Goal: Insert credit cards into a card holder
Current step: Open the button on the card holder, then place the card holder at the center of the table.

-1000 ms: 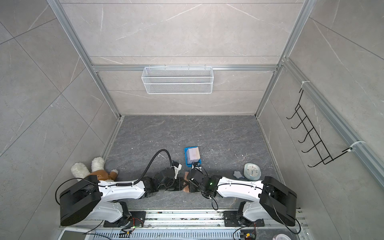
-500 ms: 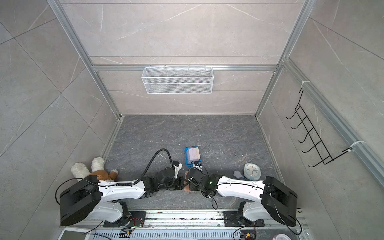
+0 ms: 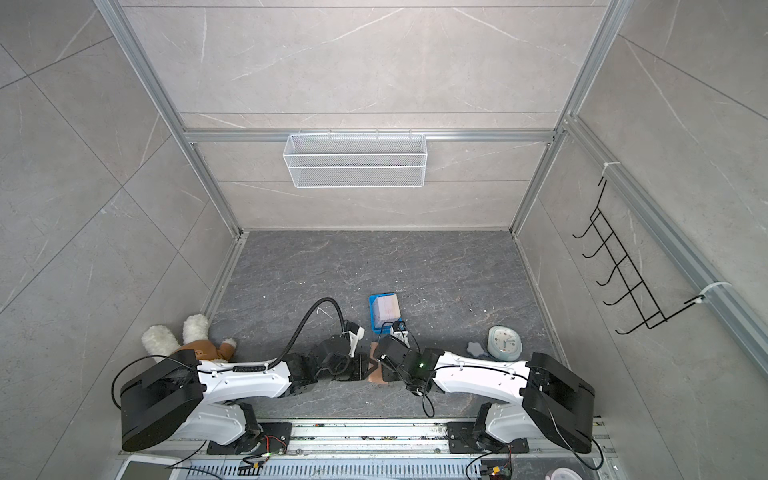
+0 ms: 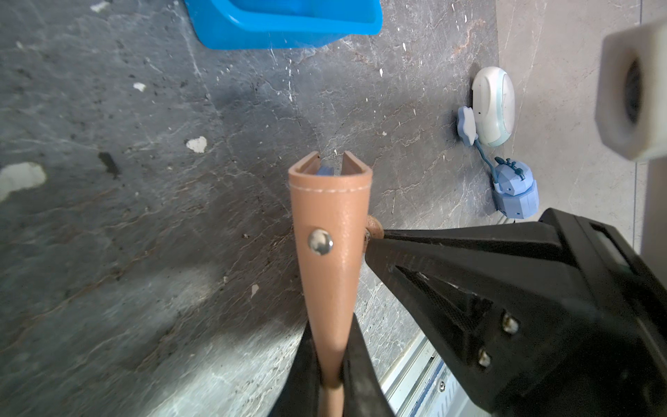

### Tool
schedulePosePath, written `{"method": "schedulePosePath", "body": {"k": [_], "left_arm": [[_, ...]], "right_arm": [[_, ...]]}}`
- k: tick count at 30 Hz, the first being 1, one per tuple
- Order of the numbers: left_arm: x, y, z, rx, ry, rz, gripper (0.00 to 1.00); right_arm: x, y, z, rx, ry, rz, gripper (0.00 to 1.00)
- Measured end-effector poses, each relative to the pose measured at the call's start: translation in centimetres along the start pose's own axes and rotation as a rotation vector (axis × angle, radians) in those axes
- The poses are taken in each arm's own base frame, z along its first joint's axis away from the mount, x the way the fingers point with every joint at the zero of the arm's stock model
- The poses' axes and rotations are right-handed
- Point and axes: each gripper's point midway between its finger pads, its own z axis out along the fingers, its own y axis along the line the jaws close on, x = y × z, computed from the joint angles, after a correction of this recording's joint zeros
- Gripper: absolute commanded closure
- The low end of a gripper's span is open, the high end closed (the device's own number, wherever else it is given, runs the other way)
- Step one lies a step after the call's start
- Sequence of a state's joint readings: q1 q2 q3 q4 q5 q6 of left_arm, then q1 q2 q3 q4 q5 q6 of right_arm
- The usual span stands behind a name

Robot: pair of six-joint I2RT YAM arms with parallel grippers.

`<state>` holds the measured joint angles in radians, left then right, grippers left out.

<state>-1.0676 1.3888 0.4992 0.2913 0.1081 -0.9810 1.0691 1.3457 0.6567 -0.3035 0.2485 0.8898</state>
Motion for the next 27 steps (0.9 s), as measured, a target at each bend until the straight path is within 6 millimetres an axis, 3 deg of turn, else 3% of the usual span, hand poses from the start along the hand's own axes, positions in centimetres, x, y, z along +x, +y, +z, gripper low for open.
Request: {"method": "schedulePosePath", "body": {"k": [13,20,27], "left_arm": [[0.2,0.5,0.1,-0.014,0.002,-0.065,0.79],[0.8,2.1,0.0,-0.066,0.006,-0.104,0.54],[0.5,2.1,-0.6,-0.072,-0.011,-0.113,0.34]], "right_arm": [[-0.7,-0.5,-2.2,-0.009,-0.031,0.002,0.98],[-0.7,-1.3,-3.8,0.019,-0.039,-0.030,1.00],[-1.3,-0.5,-5.9,0.009,-0.061,-0.070,1.00]]}}
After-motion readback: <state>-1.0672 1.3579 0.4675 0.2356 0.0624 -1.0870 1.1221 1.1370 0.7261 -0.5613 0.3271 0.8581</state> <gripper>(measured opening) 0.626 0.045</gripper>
